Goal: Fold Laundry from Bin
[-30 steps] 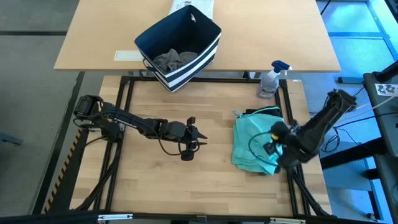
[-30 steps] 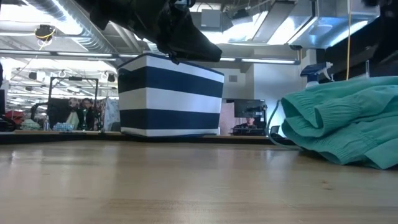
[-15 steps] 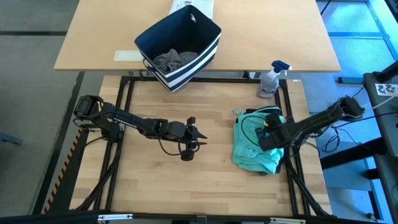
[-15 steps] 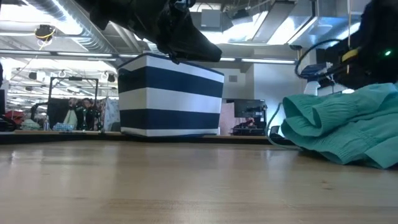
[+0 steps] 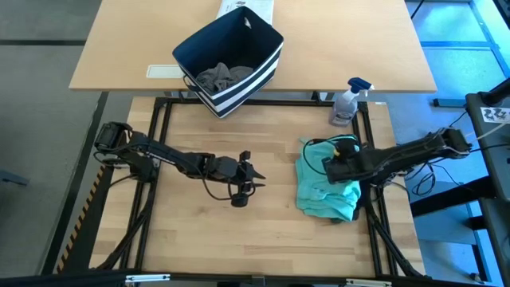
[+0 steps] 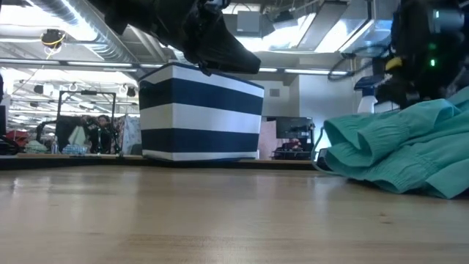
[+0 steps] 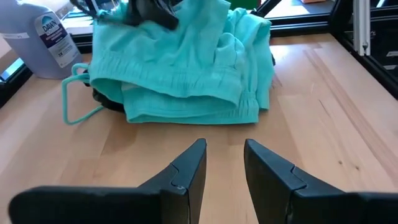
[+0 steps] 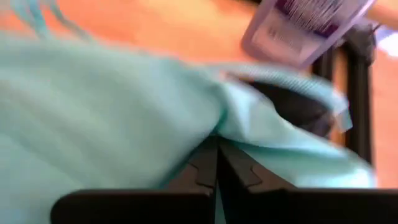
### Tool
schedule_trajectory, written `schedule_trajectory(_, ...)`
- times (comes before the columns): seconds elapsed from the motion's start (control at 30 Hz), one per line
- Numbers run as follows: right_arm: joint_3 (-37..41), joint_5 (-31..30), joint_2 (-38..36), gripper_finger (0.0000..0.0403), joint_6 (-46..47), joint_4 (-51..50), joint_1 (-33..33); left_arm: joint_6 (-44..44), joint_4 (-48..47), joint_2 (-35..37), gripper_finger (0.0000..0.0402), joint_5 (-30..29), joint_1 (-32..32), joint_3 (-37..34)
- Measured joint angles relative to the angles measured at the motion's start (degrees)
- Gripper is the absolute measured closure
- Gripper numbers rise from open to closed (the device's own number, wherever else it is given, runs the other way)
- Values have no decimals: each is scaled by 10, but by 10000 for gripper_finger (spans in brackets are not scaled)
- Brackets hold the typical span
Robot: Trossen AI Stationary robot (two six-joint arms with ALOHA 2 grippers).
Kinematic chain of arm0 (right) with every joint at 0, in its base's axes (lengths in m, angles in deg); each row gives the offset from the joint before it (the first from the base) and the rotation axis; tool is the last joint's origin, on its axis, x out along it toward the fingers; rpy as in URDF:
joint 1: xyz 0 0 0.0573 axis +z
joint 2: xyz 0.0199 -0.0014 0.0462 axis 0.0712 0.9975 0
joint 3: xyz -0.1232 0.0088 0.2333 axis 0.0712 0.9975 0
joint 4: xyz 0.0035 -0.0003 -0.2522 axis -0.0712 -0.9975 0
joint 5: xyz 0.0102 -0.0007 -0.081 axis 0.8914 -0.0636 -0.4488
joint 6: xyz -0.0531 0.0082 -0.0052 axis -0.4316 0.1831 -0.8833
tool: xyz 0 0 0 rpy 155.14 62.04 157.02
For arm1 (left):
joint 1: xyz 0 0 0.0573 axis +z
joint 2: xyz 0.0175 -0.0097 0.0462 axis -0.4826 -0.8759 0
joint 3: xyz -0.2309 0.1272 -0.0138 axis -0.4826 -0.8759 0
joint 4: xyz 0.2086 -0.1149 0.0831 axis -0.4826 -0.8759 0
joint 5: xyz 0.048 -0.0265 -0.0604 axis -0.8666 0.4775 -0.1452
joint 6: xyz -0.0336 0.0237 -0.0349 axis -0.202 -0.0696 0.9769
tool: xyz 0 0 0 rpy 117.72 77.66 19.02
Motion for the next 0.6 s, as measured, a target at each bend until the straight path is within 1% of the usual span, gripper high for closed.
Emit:
schedule_trajectory(0.17,-60,-48,-31,395,2,-66,0,0,0,0,299,-5,-1,0)
schedule_trajectory(0.27,-88,-88,-44,395,-21,-58,0,-2,0,0,299,-19,0,0)
schedule_trajectory(0.33,-101,-112,-46,395,-74,-21,0,-11,-13,9,299,-27,0,0)
schedule_trajectory(0.4,-113,-137,-45,395,-150,40,0,-23,-26,29,299,-41,4,0)
schedule_trajectory(0.5,-119,-161,-45,395,-275,153,0,-40,-57,79,299,-67,21,0)
schedule_trajectory(0.6,-119,-172,-44,395,-405,268,0,-72,-93,133,299,-72,47,0)
